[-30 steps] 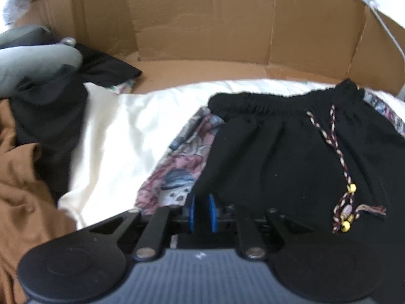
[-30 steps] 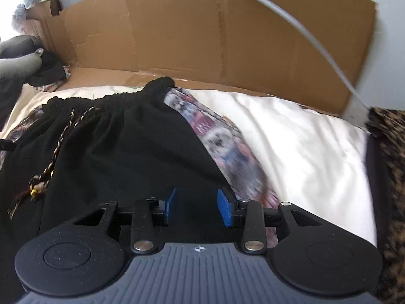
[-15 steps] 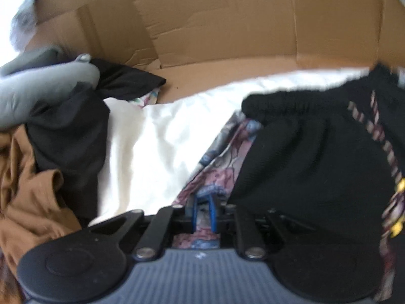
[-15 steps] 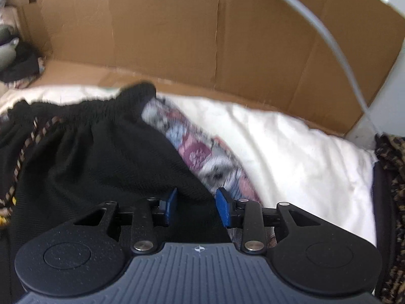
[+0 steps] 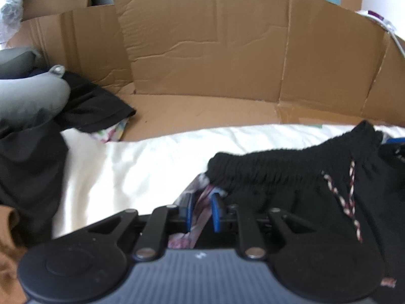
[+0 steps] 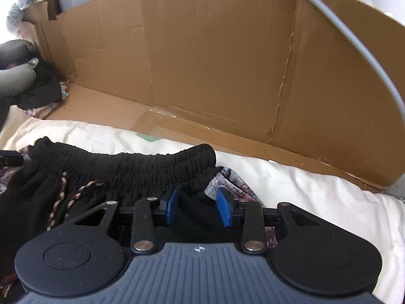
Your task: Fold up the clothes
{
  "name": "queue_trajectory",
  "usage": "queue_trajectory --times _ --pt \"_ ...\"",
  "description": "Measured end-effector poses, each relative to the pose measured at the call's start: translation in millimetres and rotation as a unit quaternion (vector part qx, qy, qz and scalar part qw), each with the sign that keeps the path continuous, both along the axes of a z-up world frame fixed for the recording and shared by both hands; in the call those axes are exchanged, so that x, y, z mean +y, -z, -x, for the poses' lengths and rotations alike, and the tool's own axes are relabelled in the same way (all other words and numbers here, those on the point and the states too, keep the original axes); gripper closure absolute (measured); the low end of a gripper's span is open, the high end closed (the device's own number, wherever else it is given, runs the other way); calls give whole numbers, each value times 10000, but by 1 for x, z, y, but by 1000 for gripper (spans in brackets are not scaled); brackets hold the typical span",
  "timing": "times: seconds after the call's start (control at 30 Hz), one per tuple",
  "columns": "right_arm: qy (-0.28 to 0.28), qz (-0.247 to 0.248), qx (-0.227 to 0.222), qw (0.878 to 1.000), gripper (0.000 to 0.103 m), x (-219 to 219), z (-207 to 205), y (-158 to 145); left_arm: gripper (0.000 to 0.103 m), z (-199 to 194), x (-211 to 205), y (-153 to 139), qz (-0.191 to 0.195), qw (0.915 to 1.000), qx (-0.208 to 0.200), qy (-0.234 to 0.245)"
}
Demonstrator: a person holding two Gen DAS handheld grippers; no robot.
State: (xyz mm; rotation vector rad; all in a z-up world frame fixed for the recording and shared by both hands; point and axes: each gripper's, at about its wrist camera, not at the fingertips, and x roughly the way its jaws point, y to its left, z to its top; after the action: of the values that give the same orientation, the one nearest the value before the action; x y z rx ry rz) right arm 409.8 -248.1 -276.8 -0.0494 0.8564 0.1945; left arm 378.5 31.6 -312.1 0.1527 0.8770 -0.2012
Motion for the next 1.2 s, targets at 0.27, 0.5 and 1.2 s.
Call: queue_trajectory --times 0.27,0.5,1.2 --pt "258 -66 262 9993 65 -6 -31 23 83 -24 -10 25 -278 9991 286 -109" --pt "436 -128 437 9980 64 -7 -39 13 85 -15 -11 10 -506 9980 175 -336" --pt "-675 -182 269 9972 65 12 34 28 86 50 -65 32 -33 9975 39 700"
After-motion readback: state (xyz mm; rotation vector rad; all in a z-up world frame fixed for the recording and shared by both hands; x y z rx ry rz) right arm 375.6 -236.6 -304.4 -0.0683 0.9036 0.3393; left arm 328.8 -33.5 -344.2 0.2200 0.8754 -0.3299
